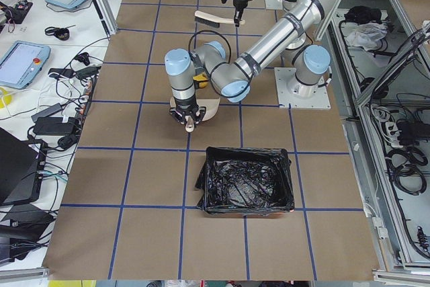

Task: Sweep and dump trash in nearest bin
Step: 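Move the brush with the right gripper behind the trash pile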

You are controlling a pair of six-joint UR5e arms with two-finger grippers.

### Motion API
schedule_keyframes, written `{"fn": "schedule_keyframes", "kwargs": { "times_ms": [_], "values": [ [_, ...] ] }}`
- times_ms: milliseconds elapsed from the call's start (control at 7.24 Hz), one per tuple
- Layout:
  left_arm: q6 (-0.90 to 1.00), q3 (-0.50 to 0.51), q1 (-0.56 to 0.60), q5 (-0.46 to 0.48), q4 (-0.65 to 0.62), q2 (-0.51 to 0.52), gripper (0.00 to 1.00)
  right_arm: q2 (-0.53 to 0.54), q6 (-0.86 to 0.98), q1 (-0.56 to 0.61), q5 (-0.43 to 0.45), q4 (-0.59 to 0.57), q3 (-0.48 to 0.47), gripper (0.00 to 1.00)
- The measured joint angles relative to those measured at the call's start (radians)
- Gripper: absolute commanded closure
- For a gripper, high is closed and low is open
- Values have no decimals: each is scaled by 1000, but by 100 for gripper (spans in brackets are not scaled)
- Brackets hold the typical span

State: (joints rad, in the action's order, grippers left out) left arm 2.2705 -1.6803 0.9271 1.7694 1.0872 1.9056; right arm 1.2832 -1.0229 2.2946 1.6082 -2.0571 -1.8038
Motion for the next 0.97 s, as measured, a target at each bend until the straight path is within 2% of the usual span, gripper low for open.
{"fn": "schedule_keyframes", "kwargs": {
  "times_ms": [276,691,967],
  "values": [
    [17,-25,0,0,-5,18,100,-142,-148,76,-2,27,163,100],
    [-59,-47,9,2,-10,28,100,-328,-342,157,-9,33,387,100],
    [-102,-48,15,3,-10,30,100,-396,-406,190,-30,32,476,100]
  ]
}}
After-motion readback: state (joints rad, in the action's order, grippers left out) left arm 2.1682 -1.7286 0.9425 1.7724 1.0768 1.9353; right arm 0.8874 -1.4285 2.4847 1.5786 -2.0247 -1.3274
